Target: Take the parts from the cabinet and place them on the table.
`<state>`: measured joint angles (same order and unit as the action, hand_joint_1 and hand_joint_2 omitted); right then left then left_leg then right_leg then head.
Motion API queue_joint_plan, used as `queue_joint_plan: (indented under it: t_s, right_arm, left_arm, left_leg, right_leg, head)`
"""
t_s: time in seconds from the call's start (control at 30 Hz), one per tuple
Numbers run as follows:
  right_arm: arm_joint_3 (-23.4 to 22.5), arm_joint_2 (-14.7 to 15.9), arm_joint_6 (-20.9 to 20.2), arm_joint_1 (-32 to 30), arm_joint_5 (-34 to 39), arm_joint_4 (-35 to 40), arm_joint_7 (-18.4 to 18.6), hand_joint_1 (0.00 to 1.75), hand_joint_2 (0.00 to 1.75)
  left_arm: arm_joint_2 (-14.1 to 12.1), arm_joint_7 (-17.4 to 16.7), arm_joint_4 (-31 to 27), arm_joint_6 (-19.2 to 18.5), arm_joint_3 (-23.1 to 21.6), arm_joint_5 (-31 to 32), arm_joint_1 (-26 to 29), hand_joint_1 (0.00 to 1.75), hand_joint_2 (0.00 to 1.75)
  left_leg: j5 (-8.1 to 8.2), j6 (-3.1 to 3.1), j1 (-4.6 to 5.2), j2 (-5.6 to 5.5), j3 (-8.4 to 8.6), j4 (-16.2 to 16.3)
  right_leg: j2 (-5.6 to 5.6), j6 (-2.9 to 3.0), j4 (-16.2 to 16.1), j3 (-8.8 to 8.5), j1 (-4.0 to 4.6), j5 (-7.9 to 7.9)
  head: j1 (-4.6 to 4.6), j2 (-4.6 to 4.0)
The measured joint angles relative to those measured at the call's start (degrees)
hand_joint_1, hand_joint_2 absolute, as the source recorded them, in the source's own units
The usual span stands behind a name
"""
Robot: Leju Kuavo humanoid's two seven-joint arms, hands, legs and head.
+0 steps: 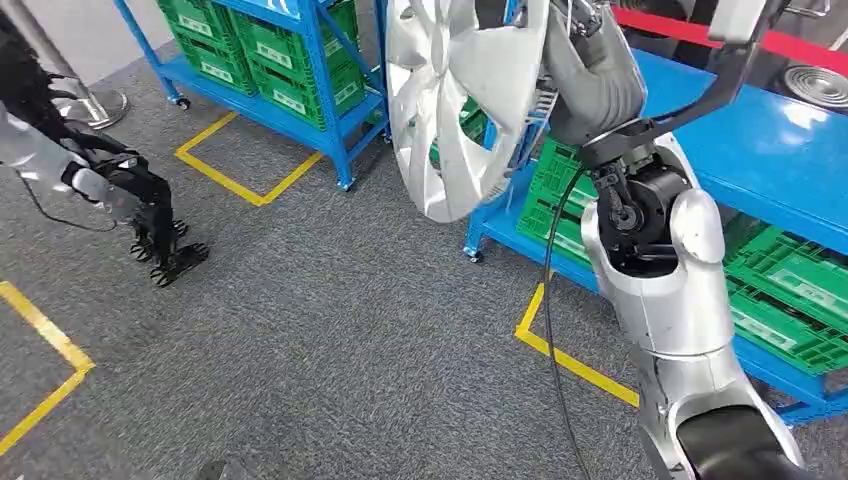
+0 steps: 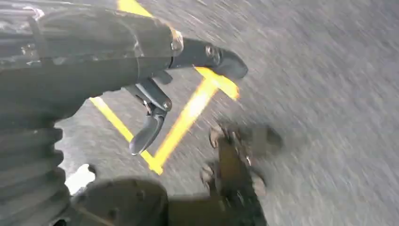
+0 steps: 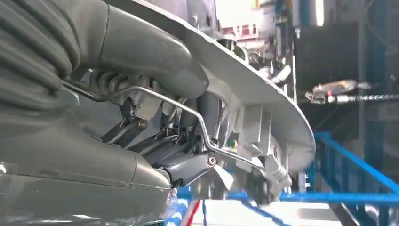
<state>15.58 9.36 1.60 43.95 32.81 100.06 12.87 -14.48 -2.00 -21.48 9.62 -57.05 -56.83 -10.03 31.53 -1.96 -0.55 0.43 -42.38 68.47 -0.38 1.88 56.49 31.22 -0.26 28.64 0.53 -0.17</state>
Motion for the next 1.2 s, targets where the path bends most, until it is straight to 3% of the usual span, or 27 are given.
queue_joint_plan:
  t_s: [0.03,0.07,0.13,0.17,0.2,0.23,0.27,0.37,0.4,0.43,0.47,0.53,0.57,0.6,0.67,0.7,0.73,0.77,0.87,0.9,0.93,0.97,1.03,1.07,1.1,1.13,1.2]
  right_arm:
    - [0.07,-0.11,-0.31,0.00,0.16,-0.20,-0.20,1.75,1.75]
    - [0.07,-0.28,-0.70,0.02,0.20,-0.39,-0.63,1.75,1.75]
    - [0.13,-0.79,-1.07,0.32,0.15,-0.92,-1.40,1.75,1.75]
    - [0.20,-1.14,-1.25,0.64,0.13,-1.27,-1.99,1.75,1.75]
    - [0.26,-1.57,-1.47,1.04,0.13,-1.57,-2.53,1.75,1.75]
    - [0.31,-2.06,-1.60,1.47,0.13,-1.84,-2.95,1.75,1.75]
    - [0.39,-2.44,-1.64,1.99,0.11,-2.14,-3.24,1.75,1.75]
    - [0.92,-3.43,-2.17,2.60,0.24,-2.87,-3.76,1.75,1.75]
    - [1.03,-3.52,-2.54,2.77,0.70,-3.15,-3.93,1.75,1.75]
    - [1.29,-3.67,-3.02,2.95,1.16,-3.52,-3.96,1.75,1.75]
    - [1.46,-3.85,-3.34,3.06,1.57,-3.80,-3.96,1.75,1.75]
    - [1.79,-3.98,-3.67,2.89,2.41,-4.79,-4.20,1.75,1.75]
    - [2.07,-4.20,-3.87,2.66,2.82,-5.35,-4.37,1.75,1.75]
    - [2.42,-4.39,-3.94,2.47,3.10,-5.75,-4.48,1.75,1.75]
    - [2.97,-5.00,-4.11,2.47,3.52,-6.45,-4.68,1.75,1.75]
    - [3.23,-5.27,-4.15,2.49,3.93,-6.75,-4.92,1.75,1.75]
    - [3.58,-5.51,-4.31,2.56,4.31,-7.10,-5.20,1.75,1.75]
    - [3.89,-5.77,-4.46,2.62,4.68,-7.47,-5.64,1.75,1.75]
    - [4.52,-6.71,-5.01,3.27,5.12,-8.61,-6.73,1.75,1.75]
    - [4.68,-7.00,-5.07,3.37,5.16,-8.99,-6.93,1.75,1.75]
    - [4.81,-7.24,-5.12,3.44,5.20,-9.25,-7.04,1.75,1.75]
    - [4.92,-7.52,-5.31,3.52,5.18,-9.53,-7.15,1.75,1.75]
    - [5.03,-7.63,-5.58,3.72,4.99,-10.14,-7.37,1.75,1.75]
    - [5.09,-7.67,-5.58,3.72,4.98,-10.38,-7.39,1.75,1.75]
    - [5.18,-7.74,-5.55,3.72,4.99,-10.62,-7.39,1.75,1.75]
    - [5.25,-7.74,-5.51,3.73,4.98,-10.89,-7.37,1.75,1.75]
    - [5.51,-7.76,-4.90,4.00,4.57,-11.19,-7.06,1.75,1.75]
  left_arm:
    - [-1.40,-2.38,-2.53,3.44,0.00,-0.20,0.56,0.00,1.75]
    - [-2.91,-3.87,-5.16,5.78,0.00,-0.37,1.08,0.00,1.75]
    - [-6.09,-5.39,-9.61,7.67,-0.02,-1.49,2.07,0.00,1.75]
    - [-7.19,-6.06,-11.04,7.86,0.00,-2.29,2.22,0.00,1.75]
    - [-7.79,-6.48,-12.51,8.17,0.00,-2.91,2.31,0.00,1.75]
    - [-8.05,-6.68,-13.81,8.69,0.00,-3.19,2.35,0.00,1.75]
    - [-8.59,-6.87,-15.48,9.15,0.02,-3.32,2.51,0.00,1.75]
    - [-9.10,-8.54,-18.85,9.09,-0.02,-4.02,3.11,0.00,1.75]
    - [-9.30,-9.59,-19.68,8.74,-0.04,-4.62,3.18,0.00,1.75]
    - [-9.17,-10.58,-20.29,8.69,-0.04,-5.62,3.13,0.00,1.75]
    - [-8.73,-11.04,-20.51,9.08,-0.07,-6.40,3.00,0.00,1.75]
    - [-7.59,-10.87,-20.95,10.69,-0.09,-8.16,2.93,0.00,1.75]
    - [-7.00,-10.85,-21.36,12.09,-0.09,-9.00,2.94,0.00,1.75]
    - [-6.70,-11.11,-21.84,13.56,-0.11,-9.77,3.06,0.00,1.75]
    - [-6.19,-11.92,-23.19,16.00,-0.35,-11.17,3.30,0.00,1.75]
    - [-6.06,-12.29,-23.96,17.14,-0.52,-11.82,3.30,0.00,1.75]
    - [-5.93,-12.60,-24.79,18.44,-0.72,-12.80,3.32,0.00,1.75]
    - [-5.60,-12.60,-25.54,19.66,-0.83,-13.88,3.24,0.00,1.75]
    - [-5.97,-11.79,-27.74,21.33,-1.29,-15.93,3.53,0.00,1.75]
    - [-6.15,-11.33,-28.34,21.28,-1.47,-16.31,3.60,0.00,1.75]
    - [-6.21,-10.69,-28.73,21.13,-1.60,-16.57,3.67,0.00,1.75]
    - [-6.56,-9.81,-29.10,20.36,-1.71,-16.55,3.42,0.00,1.75]
    - [-6.89,-7.65,-29.04,18.68,-2.10,-16.77,3.20,0.00,1.75]
    - [-6.91,-7.07,-29.04,18.68,-2.14,-16.92,3.23,0.00,1.75]
    - [-6.91,-6.89,-29.10,18.99,-2.16,-16.92,3.25,0.00,1.75]
    - [-6.91,-6.85,-29.19,19.45,-2.25,-16.94,3.29,0.00,1.75]
    - [-7.33,-6.59,-29.74,18.50,-2.65,-16.61,3.37,0.00,1.75]
  left_leg:
    - [1.56,-0.35,-0.38,-0.05,-1.80,4.29]
    - [1.82,-0.65,-0.55,-0.08,-2.56,6.22]
    - [-0.83,-1.16,-0.83,0.02,-0.61,3.00]
    - [-3.38,-1.27,-0.87,0.83,2.30,-2.01]
    - [-5.39,-1.31,-0.84,2.94,5.14,-6.90]
    - [-3.96,-1.36,0.05,6.38,6.13,-8.88]
    - [-4.61,-0.15,0.11,5.65,6.00,-9.34]
    - [-4.89,0.92,0.27,3.64,5.46,-9.33]
    - [-5.15,1.39,-0.04,2.89,5.53,-9.57]
    - [-5.23,1.52,-0.06,2.16,5.37,-9.57]
    - [-5.36,1.88,-0.06,1.52,5.31,-9.56]
    - [-5.48,2.20,0.18,0.07,5.21,-9.54]
    - [-5.55,2.32,0.33,-0.77,5.19,-9.54]
    - [-5.61,2.41,0.46,-1.57,5.20,-9.53]
    - [-5.72,2.53,0.69,-2.99,5.24,-9.51]
    - [-5.79,2.53,0.77,-3.70,5.32,-9.50]
    - [-5.90,2.48,0.50,-4.23,5.22,-9.57]
    - [-6.17,2.11,0.83,-4.79,4.76,-9.42]
    - [-7.02,0.92,0.16,-5.85,3.92,-9.68]
    - [-7.13,0.61,0.42,-6.44,3.83,-9.80]
    - [-6.29,0.54,0.75,-3.20,3.43,-9.13]
    - [-4.22,0.19,0.66,-0.70,2.15,-6.71]
    - [-0.08,-0.51,-0.08,-0.19,-1.92,2.21]
    - [0.93,-0.87,-0.37,-0.25,-3.52,5.63]
    - [0.61,-1.14,-0.65,-0.23,-3.81,6.36]
    - [-0.77,-1.43,-0.93,-0.15,-2.81,4.70]
    - [-5.19,-2.03,-1.23,1.52,2.52,-4.24]
  right_leg:
    - [-0.65,0.01,0.11,0.08,-0.02,0.02]
    - [-1.24,-0.01,0.21,0.12,-0.05,0.05]
    - [-2.38,-0.19,0.44,0.19,-0.10,0.18]
    - [-3.00,-0.53,0.68,0.18,-0.20,0.41]
    - [-3.52,-0.92,1.05,0.17,-0.21,0.67]
    - [-4.02,-1.35,1.21,0.31,0.04,0.95]
    - [-4.50,-1.70,1.70,0.43,0.40,1.19]
    - [-6.42,-2.16,1.15,0.08,0.35,1.11]
    - [-5.89,-2.69,1.30,0.32,0.19,1.79]
    - [-2.81,-2.91,2.88,0.68,-0.04,3.30]
    - [-1.02,-2.89,6.48,2.09,-0.12,5.61]
    - [0.06,-2.75,15.73,6.03,-0.07,9.69]
    - [0.15,-2.61,18.75,7.40,-0.06,10.32]
    - [0.21,-2.37,18.92,7.51,-0.05,9.49]
    - [0.70,-1.48,12.81,5.08,0.16,4.91]
    - [1.72,-0.88,7.91,2.99,0.34,2.09]
    - [4.25,-0.06,3.64,1.39,0.46,0.65]
    - [4.78,-0.05,2.96,1.00,0.30,0.63]
    - [3.07,-0.15,1.84,0.89,0.82,0.85]
    - [2.26,-0.16,0.60,0.52,0.18,0.22]
    - [1.56,-0.23,0.07,0.20,0.31,-0.17]
    - [1.09,0.13,-0.28,0.13,0.30,-0.41]
    - [-0.46,0.13,-0.19,0.18,0.31,-0.43]
    - [-1.31,0.08,-0.08,0.22,0.28,-0.36]
    - [-2.02,0.01,0.02,0.24,0.24,-0.30]
    - [-2.69,-0.24,0.13,0.23,0.16,-0.14]
    - [-3.98,-0.99,0.75,0.23,-0.12,0.38]
  head:
    - [-0.16,0.00]
    - [-0.40,0.00]
    - [-0.96,0.00]
    - [-1.23,0.00]
    - [-1.40,0.00]
    - [-1.62,0.00]
    - [-1.90,0.00]
    - [-1.62,0.00]
    - [-1.49,0.00]
    - [-1.03,0.00]
    - [-0.61,0.00]
    - [0.02,0.00]
    - [0.32,0.00]
    - [0.54,0.00]
    - [0.94,0.00]
    - [1.07,0.00]
    - [1.31,0.00]
    - [0.76,0.00]
    - [1.18,0.00]
    - [1.07,0.00]
    - [1.02,0.00]
    - [0.24,0.00]
    - [-0.26,0.00]
    - [-0.46,0.00]
    - [-0.88,0.00]
    - [-1.12,0.00]
    - [-1.20,0.00]
